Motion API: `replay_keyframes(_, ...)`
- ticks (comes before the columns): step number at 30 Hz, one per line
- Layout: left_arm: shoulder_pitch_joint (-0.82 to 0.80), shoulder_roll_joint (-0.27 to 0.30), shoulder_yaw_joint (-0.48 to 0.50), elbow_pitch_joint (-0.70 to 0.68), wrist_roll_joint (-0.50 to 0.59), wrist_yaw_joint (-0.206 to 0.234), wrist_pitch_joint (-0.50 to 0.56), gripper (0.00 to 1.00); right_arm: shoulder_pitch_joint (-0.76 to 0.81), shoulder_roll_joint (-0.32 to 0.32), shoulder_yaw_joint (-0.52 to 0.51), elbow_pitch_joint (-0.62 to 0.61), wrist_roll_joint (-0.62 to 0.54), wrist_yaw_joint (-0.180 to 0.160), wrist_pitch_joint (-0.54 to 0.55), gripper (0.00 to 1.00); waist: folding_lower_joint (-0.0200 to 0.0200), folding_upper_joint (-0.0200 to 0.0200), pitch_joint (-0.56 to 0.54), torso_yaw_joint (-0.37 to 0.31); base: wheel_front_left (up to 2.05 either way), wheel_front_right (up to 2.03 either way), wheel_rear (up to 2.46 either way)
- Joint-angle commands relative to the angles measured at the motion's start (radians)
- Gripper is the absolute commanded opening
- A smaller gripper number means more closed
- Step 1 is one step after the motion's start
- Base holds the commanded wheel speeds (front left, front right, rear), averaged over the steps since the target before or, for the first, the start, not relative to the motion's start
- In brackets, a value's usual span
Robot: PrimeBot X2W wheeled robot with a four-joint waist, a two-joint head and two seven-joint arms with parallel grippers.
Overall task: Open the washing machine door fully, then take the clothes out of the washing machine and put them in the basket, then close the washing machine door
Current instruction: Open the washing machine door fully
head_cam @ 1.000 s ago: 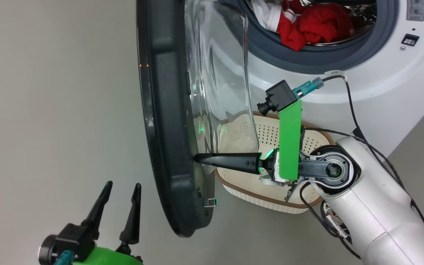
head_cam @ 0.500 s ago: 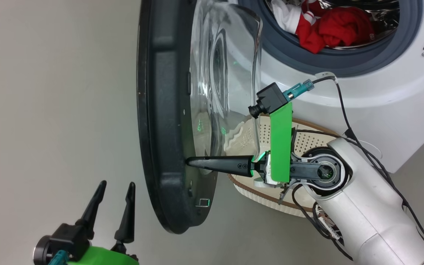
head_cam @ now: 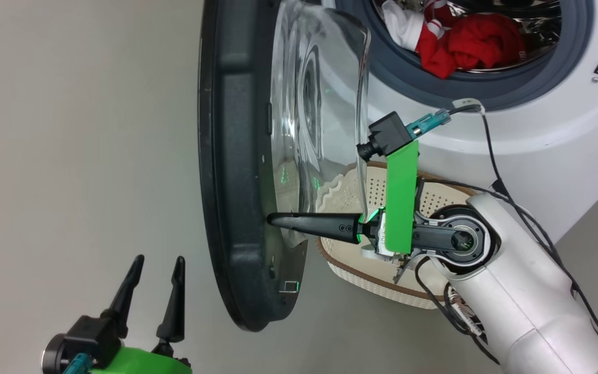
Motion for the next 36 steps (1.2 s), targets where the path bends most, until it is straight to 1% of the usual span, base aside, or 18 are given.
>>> replay_keyframes(1, -0.009, 0.016, 0.039, -0.017, -0.005, 0.007, -0.010, 1.00, 0.009, 0.015, -0.005, -0.033, -0.022, 0.002, -0.013, 1.00, 0.0000, 0.0000, -0.006, -0.010, 0.00, 0.00, 0.00)
replay_keyframes(5, -0.005, 0.016, 0.052, -0.011, -0.008, 0.006, -0.010, 1.00, 0.038, -0.027, -0.015, -0.046, -0.060, 0.002, -0.054, 1.00, 0.0000, 0.0000, -0.018, -0.031, 0.00, 0.00, 0.00)
replay_keyframes(8, 0.000, 0.016, 0.062, -0.006, -0.007, 0.004, -0.010, 1.00, 0.062, -0.075, -0.006, -0.044, -0.123, 0.002, -0.111, 1.00, 0.0000, 0.0000, -0.028, -0.046, 0.00, 0.00, 0.00)
replay_keyframes(11, 0.007, 0.016, 0.074, -0.002, -0.001, 0.003, -0.010, 1.00, 0.090, -0.118, 0.013, -0.032, -0.180, 0.002, -0.181, 1.00, 0.0000, 0.0000, -0.039, -0.063, 0.00, 0.00, 0.00)
replay_keyframes(17, 0.022, 0.016, 0.096, 0.001, 0.014, 0.000, -0.010, 1.00, 0.151, -0.187, 0.047, -0.005, -0.236, 0.002, -0.345, 1.00, 0.0000, 0.0000, -0.057, -0.089, 0.00, 0.00, 0.00)
replay_keyframes(23, 0.034, 0.016, 0.113, 0.004, 0.021, -0.002, -0.010, 1.00, 0.202, -0.258, 0.126, 0.040, -0.322, 0.002, -0.537, 1.00, 0.0000, 0.0000, -0.072, -0.107, 0.00, 0.00, 0.00)
replay_keyframes(24, 0.037, 0.016, 0.116, 0.006, 0.022, -0.002, -0.010, 1.00, 0.214, -0.279, 0.158, 0.060, -0.349, 0.002, -0.609, 1.00, 0.0000, 0.0000, -0.075, -0.112, 0.00, 0.00, 0.00)
replay_keyframes(29, 0.043, 0.016, 0.122, 0.011, 0.028, -0.004, -0.010, 1.00, 0.226, -0.310, 0.242, 0.116, -0.397, 0.002, -0.788, 1.00, 0.0000, 0.0000, -0.084, -0.123, 0.00, 0.00, 0.00)
replay_keyframes(36, 0.038, 0.016, 0.127, 0.018, 0.036, -0.005, -0.010, 1.00, 0.202, -0.331, 0.344, 0.219, -0.467, 0.002, -1.055, 1.00, 0.0000, 0.0000, -0.085, -0.129, 0.00, 0.00, 0.00)
